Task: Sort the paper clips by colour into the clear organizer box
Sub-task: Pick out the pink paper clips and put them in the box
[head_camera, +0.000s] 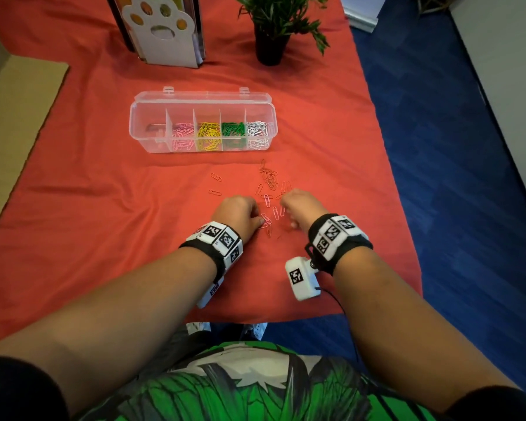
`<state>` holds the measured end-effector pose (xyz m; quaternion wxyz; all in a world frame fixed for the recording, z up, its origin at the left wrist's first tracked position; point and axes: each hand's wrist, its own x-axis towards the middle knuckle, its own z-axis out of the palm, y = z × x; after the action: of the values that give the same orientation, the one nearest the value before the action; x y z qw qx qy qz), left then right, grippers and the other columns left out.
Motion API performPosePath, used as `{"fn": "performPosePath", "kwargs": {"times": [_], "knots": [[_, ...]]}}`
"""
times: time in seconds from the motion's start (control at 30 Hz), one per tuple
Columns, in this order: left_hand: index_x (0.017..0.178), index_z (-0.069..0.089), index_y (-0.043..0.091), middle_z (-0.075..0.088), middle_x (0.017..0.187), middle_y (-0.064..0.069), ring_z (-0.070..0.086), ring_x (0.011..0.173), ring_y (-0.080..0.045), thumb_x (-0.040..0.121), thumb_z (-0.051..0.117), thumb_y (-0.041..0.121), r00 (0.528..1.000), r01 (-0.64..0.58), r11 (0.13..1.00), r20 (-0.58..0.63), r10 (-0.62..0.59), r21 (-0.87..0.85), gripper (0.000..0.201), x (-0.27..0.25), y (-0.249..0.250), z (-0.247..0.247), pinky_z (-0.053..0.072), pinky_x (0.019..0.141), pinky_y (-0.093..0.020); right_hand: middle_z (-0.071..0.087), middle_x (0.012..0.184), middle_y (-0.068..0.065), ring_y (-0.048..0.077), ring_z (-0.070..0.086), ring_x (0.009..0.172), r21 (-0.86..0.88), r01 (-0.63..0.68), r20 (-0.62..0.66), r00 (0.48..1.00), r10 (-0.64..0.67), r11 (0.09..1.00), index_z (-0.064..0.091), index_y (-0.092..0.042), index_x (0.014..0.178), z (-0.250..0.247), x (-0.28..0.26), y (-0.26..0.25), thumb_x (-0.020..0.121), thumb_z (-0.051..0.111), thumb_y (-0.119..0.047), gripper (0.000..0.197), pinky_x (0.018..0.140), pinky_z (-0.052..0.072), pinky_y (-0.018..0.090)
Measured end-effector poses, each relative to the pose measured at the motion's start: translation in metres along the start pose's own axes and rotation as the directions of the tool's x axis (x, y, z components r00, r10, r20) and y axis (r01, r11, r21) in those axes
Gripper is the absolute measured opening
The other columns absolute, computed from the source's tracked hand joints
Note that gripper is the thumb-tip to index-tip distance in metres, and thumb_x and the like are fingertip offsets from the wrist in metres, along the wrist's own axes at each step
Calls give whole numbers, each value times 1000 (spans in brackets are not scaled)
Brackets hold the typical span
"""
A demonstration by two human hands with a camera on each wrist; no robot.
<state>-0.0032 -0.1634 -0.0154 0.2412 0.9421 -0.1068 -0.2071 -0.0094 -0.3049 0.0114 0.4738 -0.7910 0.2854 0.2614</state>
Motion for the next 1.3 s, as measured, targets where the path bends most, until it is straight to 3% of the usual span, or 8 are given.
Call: {"fn": "performPosePath", "kwargs": {"times": [0.2,0.5,0.6,0.73,1.0,1.13,1.2,1.3], "knots": [[96,68,14,64,100,-10,61,94,-28,81,65,27,992,-119,991,40,117,65,19,-3,-2,2,50,82,-33,42,62,3,13,37,50,742,-113,154,988,-4,661,45,-13,68,-18,-6,12,83,35,-9,19,43,37,19],[97,60,6,60,105,-18,58,95,-34,89,44,20,996,-94,990,9,94,100,23,-7,-12,0,45,86,-38,38,60,3,13,38,50,385,-100,100,993,67,918,50,-11,74,1,4,2,89,36,6,26,35,35,15],[95,61,9,60,102,-14,58,94,-32,86,53,28,995,-91,992,-21,94,92,23,-9,-13,-3,46,84,-37,54,75,8,21,56,67,-4,13,-1,1000,-13,1000,54,-14,78,1,7,-3,89,42,-4,19,58,50,29],[97,60,8,58,104,-13,58,98,-32,85,58,33,994,-108,984,27,105,139,28,-6,-13,0,48,85,-38,61,115,19,32,58,111,-587,52,-94,987,-132,808,57,0,110,8,6,-1,90,49,-19,29,91,47,32],[87,61,7,62,87,-12,58,81,-27,89,51,23,996,-10,990,85,23,-141,19,-3,-11,-6,43,74,-33,58,119,18,31,53,116,-703,156,39,983,-181,693,55,3,118,10,0,-3,93,42,-15,33,94,43,32],[62,44,13,42,49,2,32,48,-15,72,39,12,950,299,465,307,-60,-833,11,-7,2,-25,25,43,-19,44,65,5,20,44,52,15,81,69,994,-81,997,51,-11,75,-6,5,0,85,38,-7,18,50,37,24],[61,43,11,41,49,1,32,44,-13,58,37,13,937,340,121,348,46,-933,7,-11,4,-34,24,42,-17,38,59,4,15,33,48,534,7,143,985,-98,846,46,-11,66,-13,2,5,83,31,-3,24,45,32,20],[67,52,8,51,56,-5,46,44,-14,62,35,15,928,369,-52,366,62,-928,19,-10,6,-40,38,43,-16,43,59,2,13,39,48,793,-111,238,962,-137,600,48,-11,64,-21,-3,3,85,34,-15,26,45,39,21]]}}
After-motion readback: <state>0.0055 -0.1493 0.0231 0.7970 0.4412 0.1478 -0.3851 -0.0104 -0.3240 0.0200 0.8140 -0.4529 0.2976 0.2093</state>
